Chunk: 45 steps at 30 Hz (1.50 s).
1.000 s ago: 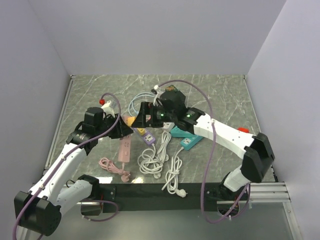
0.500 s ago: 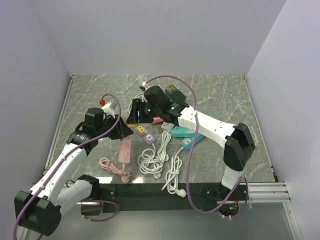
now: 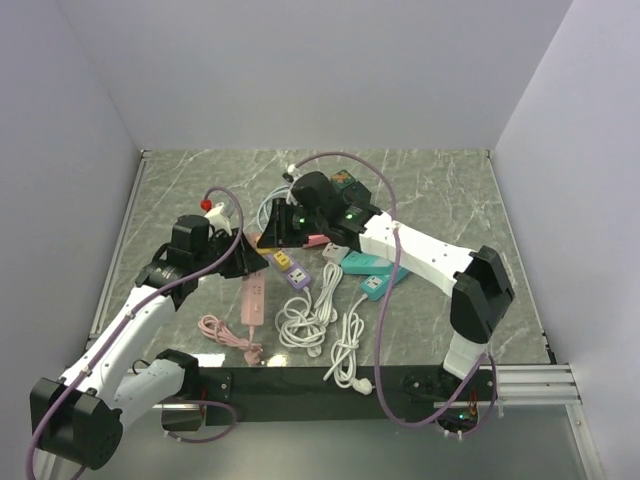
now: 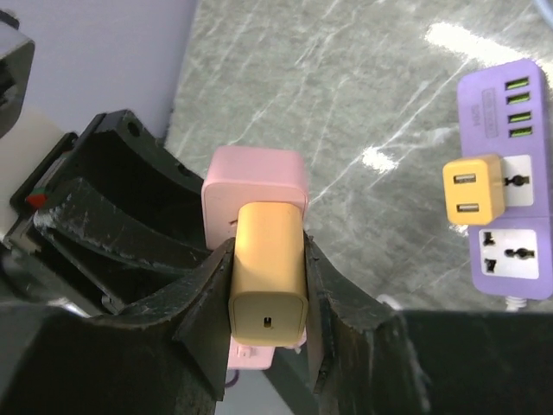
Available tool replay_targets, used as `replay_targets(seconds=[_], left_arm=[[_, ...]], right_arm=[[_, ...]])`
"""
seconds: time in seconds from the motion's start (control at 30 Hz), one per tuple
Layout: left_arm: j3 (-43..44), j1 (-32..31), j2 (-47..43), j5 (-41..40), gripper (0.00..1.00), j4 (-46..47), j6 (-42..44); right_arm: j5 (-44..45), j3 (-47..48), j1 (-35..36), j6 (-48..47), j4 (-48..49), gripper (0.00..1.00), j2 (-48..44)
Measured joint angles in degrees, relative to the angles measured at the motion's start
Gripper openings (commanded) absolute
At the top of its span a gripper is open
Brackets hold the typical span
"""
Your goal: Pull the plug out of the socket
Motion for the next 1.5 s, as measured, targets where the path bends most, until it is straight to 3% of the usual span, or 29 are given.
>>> replay_targets(seconds=[0.13, 0.3, 0.4, 0.47, 0.6, 0.73, 0.87, 1.13, 1.3, 1.5], left_arm=[[-0.9, -0.74, 1.05, 0.96, 0.0, 2.97, -0.07], [-2.45, 3.39, 5.44, -3.56, 0.0, 2.82, -1.46], [-2.38, 4.22, 8.28, -4.85, 0.0, 2.95, -1.6], [-1.64, 4.7, 9.73, -5.79, 0.0, 2.16, -1.38], [3.63, 7.82, 13.14, -7.87, 0.0, 0.0, 0.17], [8.5, 13.81, 15.28, -10.19, 0.0, -0.68, 2.34], [13.57, 20.24, 19.82, -13.88, 0.0, -1.84, 2.91], [19.26, 26.01, 27.04, -22.88, 0.0, -6.1, 2.43], [25.18, 28.2, 35.23, -28.22, 0.0, -8.04, 2.45], [35.87, 28.87, 49.7, -32.59, 0.0, -9.94, 3.19]], right_arm=[[-9.18, -9.51, -5.14, 0.57, 6.38, 0.0, -6.19], [-17.2, -17.84, -19.54, -2.99, 2.62, 0.0, -18.34], [-17.14, -17.94, -22.73, -5.4, -0.11, 0.0, -22.1], [-13.44, -17.88, -24.28, -6.82, -3.76, 0.0, -23.91], [6.19, -16.76, -30.03, -7.63, -14.58, 0.0, -23.56], [29.53, -14.21, -37.48, -6.01, -25.18, 0.0, -15.82], [40.98, -13.33, -41.7, -3.96, -30.95, 0.0, -5.88], [52.3, -10.03, -44.09, 3.28, -39.58, 0.0, 7.41], [52.76, -9.57, -45.7, 4.44, -40.24, 0.0, 11.1], [51.12, -9.11, -45.92, 4.48, -40.13, 0.09, 12.35]])
